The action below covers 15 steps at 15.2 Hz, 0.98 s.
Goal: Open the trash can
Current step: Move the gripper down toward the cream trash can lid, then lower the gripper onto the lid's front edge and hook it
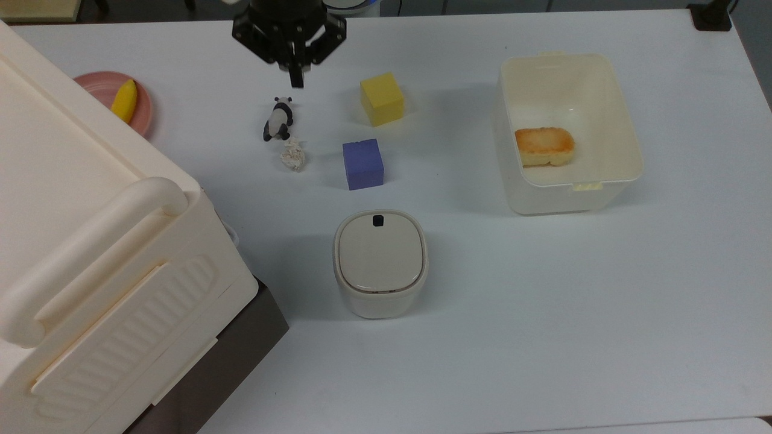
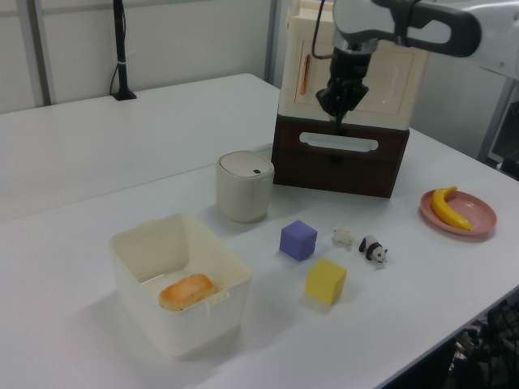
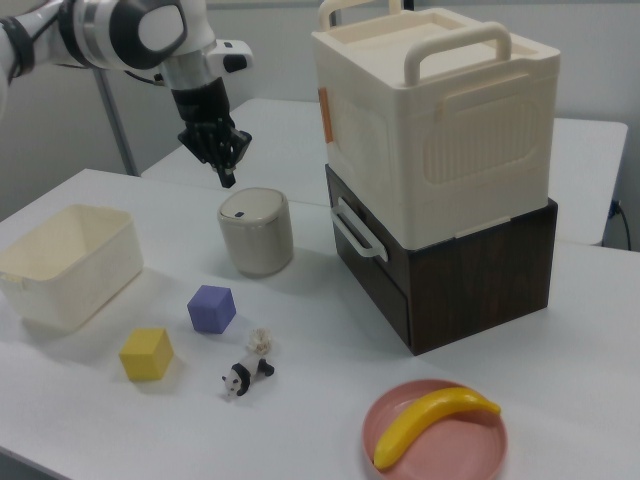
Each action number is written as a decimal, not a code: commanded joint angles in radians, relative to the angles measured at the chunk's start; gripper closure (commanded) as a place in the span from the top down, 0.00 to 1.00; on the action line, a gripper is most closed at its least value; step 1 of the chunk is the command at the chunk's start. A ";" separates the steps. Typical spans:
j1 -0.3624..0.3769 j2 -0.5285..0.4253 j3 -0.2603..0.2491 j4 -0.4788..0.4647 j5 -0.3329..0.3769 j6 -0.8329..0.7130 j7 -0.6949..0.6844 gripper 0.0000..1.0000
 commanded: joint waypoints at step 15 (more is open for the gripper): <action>0.075 0.259 0.030 0.133 0.004 0.217 -0.134 0.00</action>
